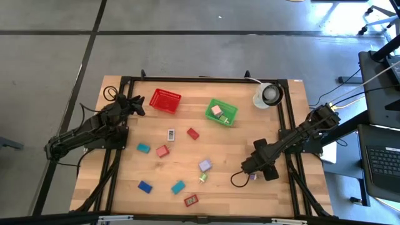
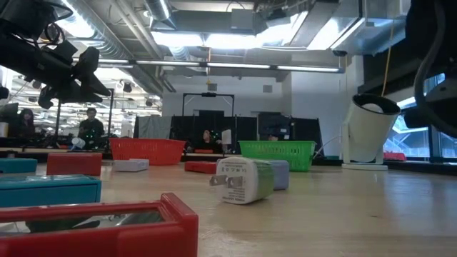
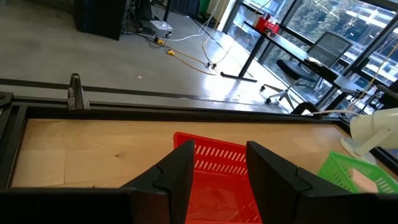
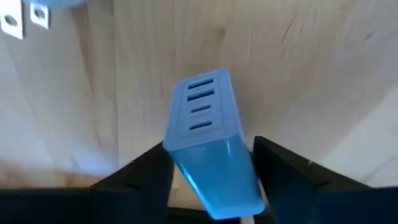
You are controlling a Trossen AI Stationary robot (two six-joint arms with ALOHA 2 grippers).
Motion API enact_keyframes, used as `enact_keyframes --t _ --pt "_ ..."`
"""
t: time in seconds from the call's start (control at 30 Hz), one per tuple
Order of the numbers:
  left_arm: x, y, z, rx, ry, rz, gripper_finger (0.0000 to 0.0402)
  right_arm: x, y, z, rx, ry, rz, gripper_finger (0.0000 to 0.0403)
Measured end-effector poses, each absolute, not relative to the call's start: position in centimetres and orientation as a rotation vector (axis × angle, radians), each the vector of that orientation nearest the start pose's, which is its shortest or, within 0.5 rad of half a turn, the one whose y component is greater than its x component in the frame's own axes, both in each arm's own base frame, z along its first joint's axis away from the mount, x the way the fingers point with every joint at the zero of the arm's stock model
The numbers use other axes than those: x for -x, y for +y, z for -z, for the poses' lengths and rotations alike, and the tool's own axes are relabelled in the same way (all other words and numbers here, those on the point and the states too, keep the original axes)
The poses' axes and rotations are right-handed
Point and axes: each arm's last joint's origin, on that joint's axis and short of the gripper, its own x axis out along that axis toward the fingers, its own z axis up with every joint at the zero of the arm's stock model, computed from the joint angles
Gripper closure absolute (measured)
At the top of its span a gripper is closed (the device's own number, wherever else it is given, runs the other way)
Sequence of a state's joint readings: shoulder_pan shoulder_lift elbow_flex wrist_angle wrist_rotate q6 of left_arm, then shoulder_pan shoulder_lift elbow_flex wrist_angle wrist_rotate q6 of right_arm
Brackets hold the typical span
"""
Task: Pick & Place Office items
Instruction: Put the right light violet charger adapter into the green bin
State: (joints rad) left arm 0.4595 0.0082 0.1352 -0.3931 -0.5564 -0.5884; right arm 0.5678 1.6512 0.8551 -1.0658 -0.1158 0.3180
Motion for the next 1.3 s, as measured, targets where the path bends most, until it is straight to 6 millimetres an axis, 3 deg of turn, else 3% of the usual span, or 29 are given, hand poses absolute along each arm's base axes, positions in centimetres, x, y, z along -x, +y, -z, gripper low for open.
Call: enact_keyframes --t 0.17,0.43,0.6,0.8,1.13,1.3 --pt "-6.5 4.9 -17.2 0.52 -0.027 -1.06 0.026 -19.1 12.6 -14.1 0.172 1.873 -0.139 0.0284" --pt "-6.5 4.9 -17.2 0.52 -0.027 -1.06 0.026 -19.6 12.2 -14.4 0.022 1.878 0.018 0.0284" --pt "-6.5 4.9 -17.2 0.52 -0.027 -1.06 0.026 -21.5 12.1 -16.6 0.021 1.715 0.111 0.0284" --pt "-6.5 4.9 -17.2 0.52 -0.027 -1.06 0.026 -24.4 10.3 -21.7 -0.006 1.395 0.294 0.0284" --pt "-6.5 4.9 -17.2 0.52 -0.027 -1.06 0.026 -29.4 5.7 -32.8 -0.044 0.713 0.672 0.0284" --pt "-6.5 4.9 -17.2 0.52 -0.027 -1.061 0.026 -31.1 4.6 -37.5 -0.053 0.438 0.709 0.0284"
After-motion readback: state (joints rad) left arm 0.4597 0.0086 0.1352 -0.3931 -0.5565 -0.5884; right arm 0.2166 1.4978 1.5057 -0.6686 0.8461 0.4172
